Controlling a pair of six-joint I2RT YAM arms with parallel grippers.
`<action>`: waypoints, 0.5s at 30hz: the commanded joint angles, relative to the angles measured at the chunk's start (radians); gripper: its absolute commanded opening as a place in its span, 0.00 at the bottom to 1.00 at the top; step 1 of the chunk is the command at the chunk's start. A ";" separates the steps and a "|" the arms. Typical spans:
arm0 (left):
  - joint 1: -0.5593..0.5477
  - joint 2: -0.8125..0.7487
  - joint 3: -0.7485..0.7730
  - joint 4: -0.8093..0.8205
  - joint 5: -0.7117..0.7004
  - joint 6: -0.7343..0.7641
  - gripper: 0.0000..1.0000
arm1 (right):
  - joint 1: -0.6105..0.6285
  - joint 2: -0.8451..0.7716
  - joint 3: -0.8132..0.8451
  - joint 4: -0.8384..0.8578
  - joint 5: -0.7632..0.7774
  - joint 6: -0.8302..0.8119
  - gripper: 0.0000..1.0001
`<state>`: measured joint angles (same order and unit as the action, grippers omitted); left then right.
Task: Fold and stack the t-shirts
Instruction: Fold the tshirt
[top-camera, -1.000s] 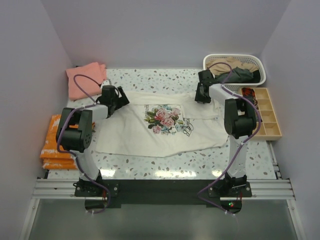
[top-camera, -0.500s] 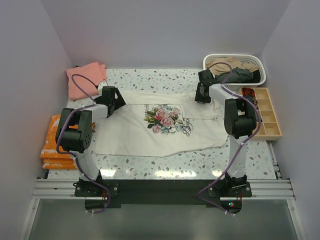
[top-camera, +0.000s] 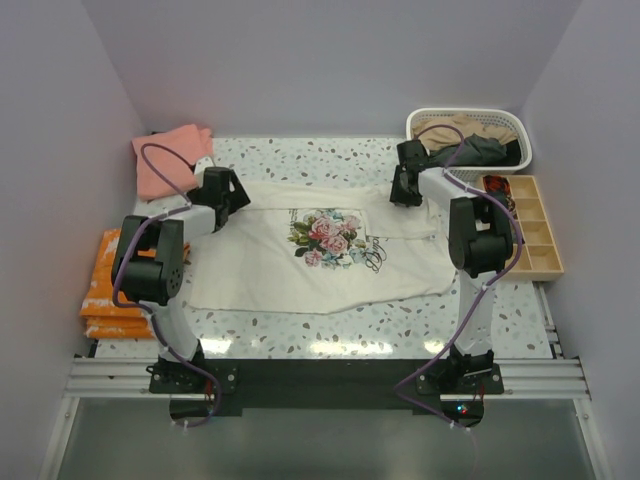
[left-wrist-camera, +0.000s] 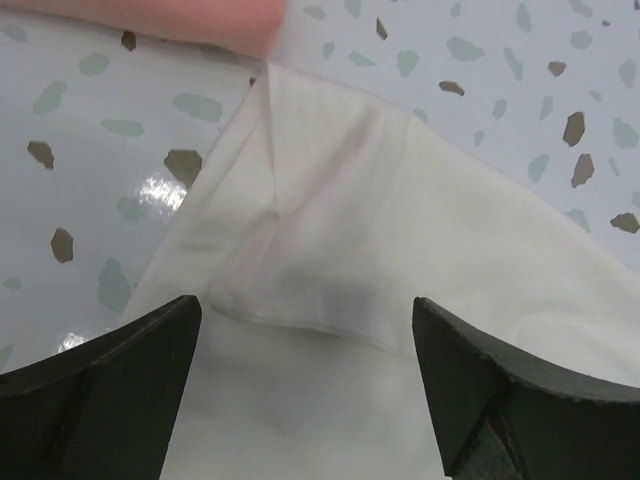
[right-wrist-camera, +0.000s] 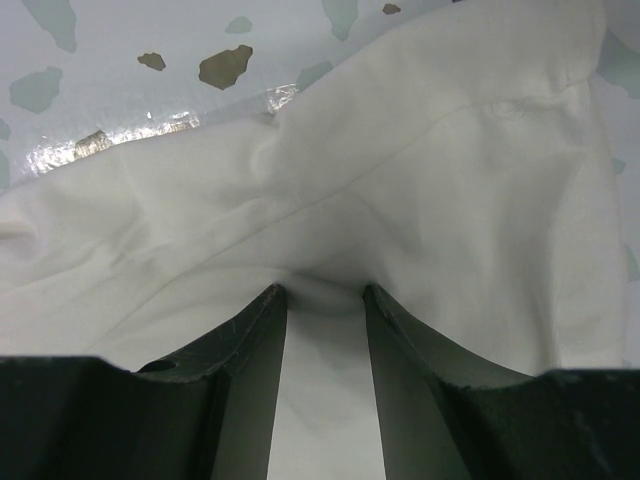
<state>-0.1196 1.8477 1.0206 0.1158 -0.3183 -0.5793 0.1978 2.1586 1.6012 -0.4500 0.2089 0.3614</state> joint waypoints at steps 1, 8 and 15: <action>0.014 0.015 0.091 0.058 -0.005 0.039 0.85 | -0.014 0.024 -0.037 -0.075 -0.026 -0.013 0.42; 0.017 0.051 0.118 0.048 0.008 0.041 0.54 | -0.014 0.027 -0.035 -0.075 -0.028 -0.013 0.42; 0.017 0.027 0.108 0.016 -0.034 0.048 0.65 | -0.012 0.027 -0.035 -0.076 -0.031 -0.015 0.42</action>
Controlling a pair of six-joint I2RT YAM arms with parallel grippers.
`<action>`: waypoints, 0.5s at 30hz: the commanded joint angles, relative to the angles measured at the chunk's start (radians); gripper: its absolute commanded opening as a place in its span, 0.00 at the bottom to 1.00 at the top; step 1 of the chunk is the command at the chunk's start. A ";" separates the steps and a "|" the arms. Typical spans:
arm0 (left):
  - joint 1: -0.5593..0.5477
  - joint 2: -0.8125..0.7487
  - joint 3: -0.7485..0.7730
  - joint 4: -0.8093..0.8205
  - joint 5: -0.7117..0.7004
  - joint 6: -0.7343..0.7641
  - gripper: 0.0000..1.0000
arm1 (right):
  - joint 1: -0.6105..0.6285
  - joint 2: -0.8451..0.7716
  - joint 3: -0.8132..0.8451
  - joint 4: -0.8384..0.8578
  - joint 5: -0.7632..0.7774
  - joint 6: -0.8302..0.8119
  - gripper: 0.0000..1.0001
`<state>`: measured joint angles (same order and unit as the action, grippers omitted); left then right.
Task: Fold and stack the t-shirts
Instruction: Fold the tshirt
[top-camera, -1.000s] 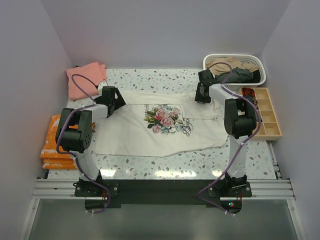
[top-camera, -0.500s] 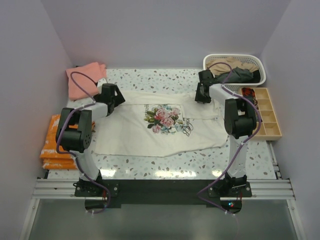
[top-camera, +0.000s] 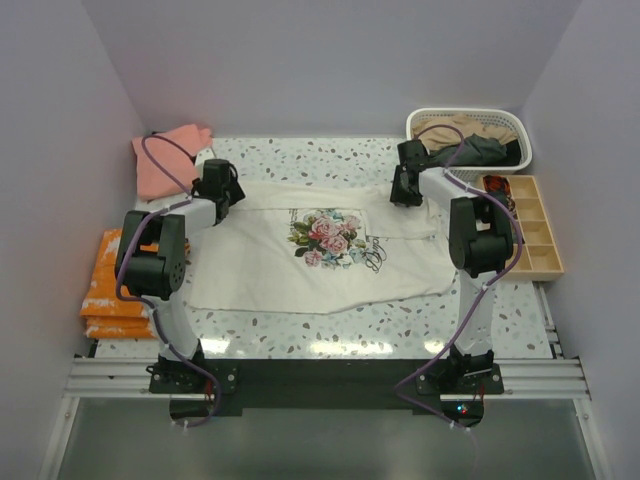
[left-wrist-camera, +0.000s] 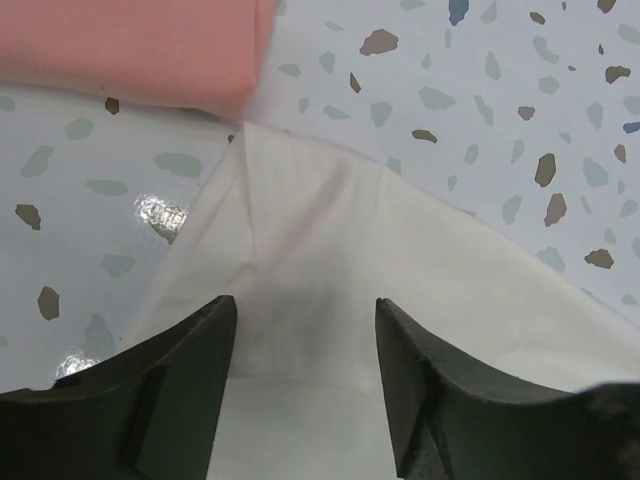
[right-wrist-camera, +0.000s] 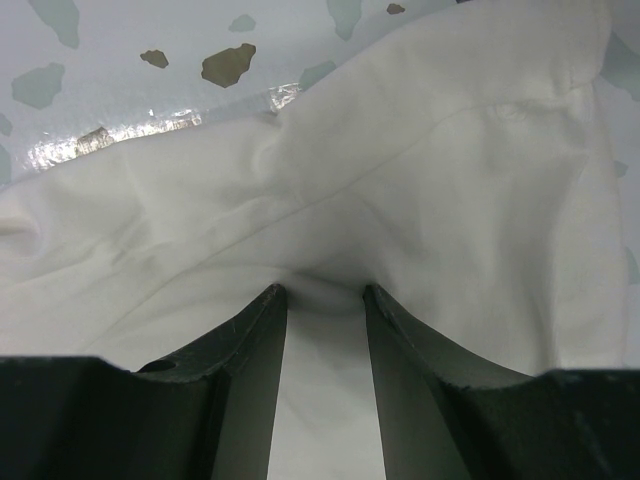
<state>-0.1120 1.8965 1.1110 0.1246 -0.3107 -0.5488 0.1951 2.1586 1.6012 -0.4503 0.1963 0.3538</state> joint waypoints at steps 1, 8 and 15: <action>0.009 -0.028 0.016 0.000 -0.065 0.020 0.66 | -0.011 0.027 -0.035 -0.077 -0.017 -0.009 0.42; 0.018 -0.025 0.029 -0.022 -0.085 0.041 0.67 | -0.011 0.030 -0.030 -0.079 -0.020 -0.009 0.42; 0.021 0.049 0.055 -0.014 -0.018 0.027 0.50 | -0.011 0.030 -0.030 -0.080 -0.020 -0.009 0.41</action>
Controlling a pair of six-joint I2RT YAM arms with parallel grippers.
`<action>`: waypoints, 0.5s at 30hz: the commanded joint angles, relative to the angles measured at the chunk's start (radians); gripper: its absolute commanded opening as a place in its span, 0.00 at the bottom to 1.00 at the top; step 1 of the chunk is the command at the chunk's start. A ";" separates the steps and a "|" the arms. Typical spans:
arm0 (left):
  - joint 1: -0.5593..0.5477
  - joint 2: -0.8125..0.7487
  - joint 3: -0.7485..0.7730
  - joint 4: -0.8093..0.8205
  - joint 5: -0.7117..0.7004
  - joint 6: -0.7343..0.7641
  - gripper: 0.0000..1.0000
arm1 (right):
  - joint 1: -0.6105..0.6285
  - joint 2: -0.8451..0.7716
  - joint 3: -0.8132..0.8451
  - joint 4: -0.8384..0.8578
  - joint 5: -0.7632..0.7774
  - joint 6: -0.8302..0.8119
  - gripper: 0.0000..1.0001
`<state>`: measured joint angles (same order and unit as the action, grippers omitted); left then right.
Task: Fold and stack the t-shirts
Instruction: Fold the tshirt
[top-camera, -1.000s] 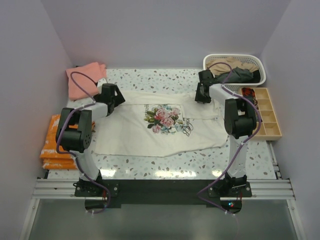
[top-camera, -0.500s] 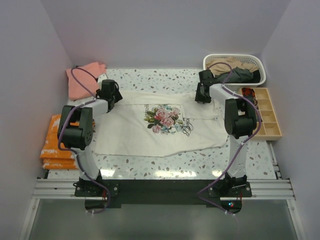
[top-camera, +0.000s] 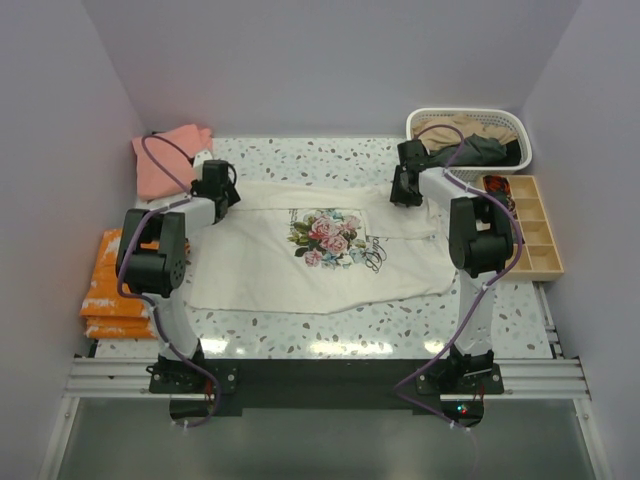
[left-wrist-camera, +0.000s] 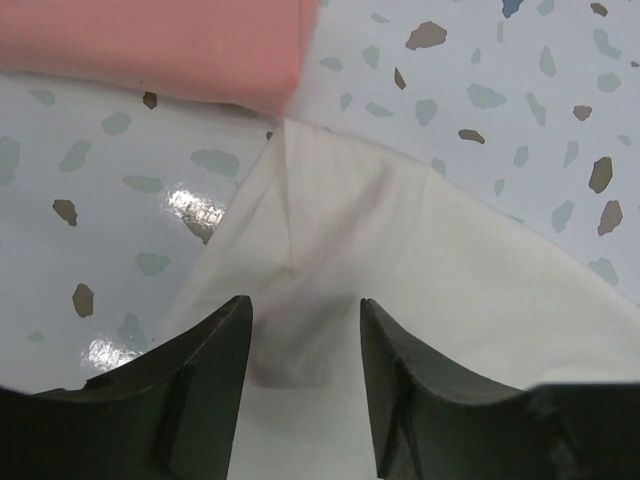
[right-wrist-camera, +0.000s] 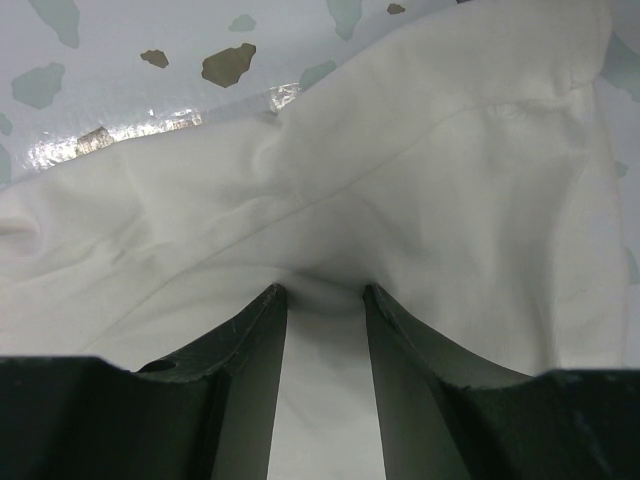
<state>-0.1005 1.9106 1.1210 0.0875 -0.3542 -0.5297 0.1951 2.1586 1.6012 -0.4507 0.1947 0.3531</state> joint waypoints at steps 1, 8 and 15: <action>0.010 0.041 0.046 0.026 0.034 0.008 0.45 | -0.011 0.033 -0.030 -0.080 -0.018 -0.008 0.41; 0.013 0.021 0.097 -0.011 0.024 0.051 0.06 | -0.010 0.032 -0.030 -0.083 -0.018 -0.008 0.41; 0.013 -0.048 0.135 -0.086 -0.123 0.173 0.12 | -0.011 0.038 -0.026 -0.089 -0.021 -0.006 0.41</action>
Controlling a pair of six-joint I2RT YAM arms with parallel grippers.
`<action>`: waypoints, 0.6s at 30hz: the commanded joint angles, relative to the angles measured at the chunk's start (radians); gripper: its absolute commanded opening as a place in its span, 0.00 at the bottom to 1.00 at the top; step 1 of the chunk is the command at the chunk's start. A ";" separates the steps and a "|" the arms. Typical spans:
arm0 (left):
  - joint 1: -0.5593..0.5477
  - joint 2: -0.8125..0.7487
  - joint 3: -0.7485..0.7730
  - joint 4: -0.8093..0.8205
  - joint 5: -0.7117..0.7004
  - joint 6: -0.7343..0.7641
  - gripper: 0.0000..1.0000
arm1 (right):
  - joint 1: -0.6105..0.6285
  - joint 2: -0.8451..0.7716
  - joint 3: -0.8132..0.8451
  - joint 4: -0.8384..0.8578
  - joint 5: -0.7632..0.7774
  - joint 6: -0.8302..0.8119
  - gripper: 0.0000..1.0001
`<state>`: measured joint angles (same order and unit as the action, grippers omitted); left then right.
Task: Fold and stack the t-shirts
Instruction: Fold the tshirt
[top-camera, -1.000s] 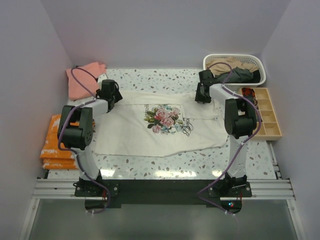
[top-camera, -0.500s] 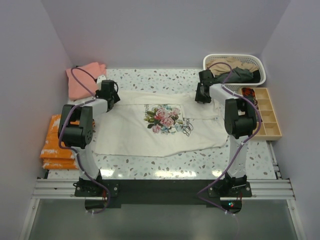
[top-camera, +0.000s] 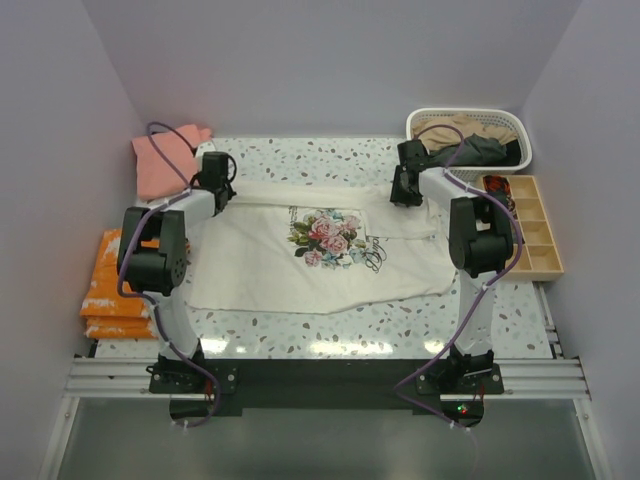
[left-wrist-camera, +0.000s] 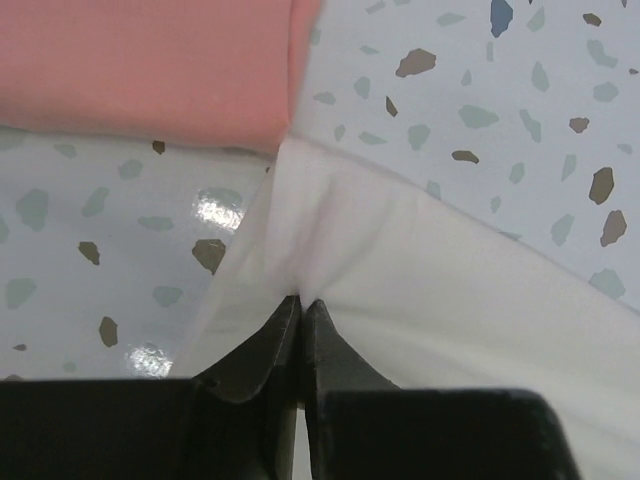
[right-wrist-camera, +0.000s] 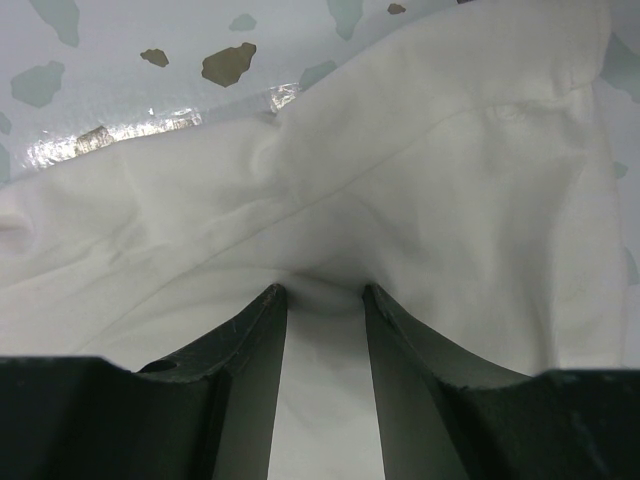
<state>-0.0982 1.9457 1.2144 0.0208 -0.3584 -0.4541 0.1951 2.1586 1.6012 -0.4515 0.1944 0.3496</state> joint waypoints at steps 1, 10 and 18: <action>0.011 -0.086 0.045 -0.066 -0.132 0.112 0.25 | -0.011 0.040 -0.024 -0.090 -0.023 -0.006 0.41; 0.009 -0.013 0.140 -0.260 -0.341 0.104 1.00 | -0.011 0.037 -0.026 -0.092 -0.024 -0.008 0.40; -0.027 -0.224 -0.061 -0.093 0.033 0.032 1.00 | 0.000 -0.166 -0.099 -0.041 0.023 -0.035 0.47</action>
<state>-0.1005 1.8774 1.2461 -0.1761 -0.5133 -0.3752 0.1940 2.1254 1.5639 -0.4408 0.1921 0.3397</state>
